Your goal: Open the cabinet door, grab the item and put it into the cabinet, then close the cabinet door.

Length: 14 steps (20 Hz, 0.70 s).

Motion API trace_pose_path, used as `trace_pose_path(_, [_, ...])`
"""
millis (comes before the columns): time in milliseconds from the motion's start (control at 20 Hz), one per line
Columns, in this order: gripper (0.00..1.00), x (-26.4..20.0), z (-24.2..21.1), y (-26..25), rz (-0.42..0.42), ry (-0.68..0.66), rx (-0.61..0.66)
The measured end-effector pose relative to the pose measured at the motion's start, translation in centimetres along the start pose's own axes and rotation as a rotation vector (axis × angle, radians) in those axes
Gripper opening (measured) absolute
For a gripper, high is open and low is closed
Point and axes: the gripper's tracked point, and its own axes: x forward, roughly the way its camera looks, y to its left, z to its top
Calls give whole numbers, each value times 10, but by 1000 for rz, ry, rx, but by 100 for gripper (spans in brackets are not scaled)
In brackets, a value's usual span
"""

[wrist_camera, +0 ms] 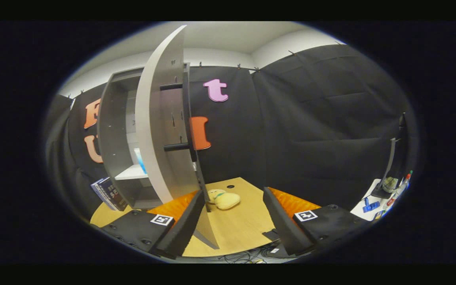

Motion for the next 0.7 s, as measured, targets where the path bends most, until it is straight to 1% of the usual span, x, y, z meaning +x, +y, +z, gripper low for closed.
trace_pose_path(250, [96, -2, -12, 57, 69, 2, 10])
trace_pose_path(450, [96, -1, -16, 100, 111, -18, 70])
trace_pose_path(600, [96, 10, -18, 131, 160, -20, 121])
trace_pose_path(700, [96, 18, -12, 149, 184, -31, 116])
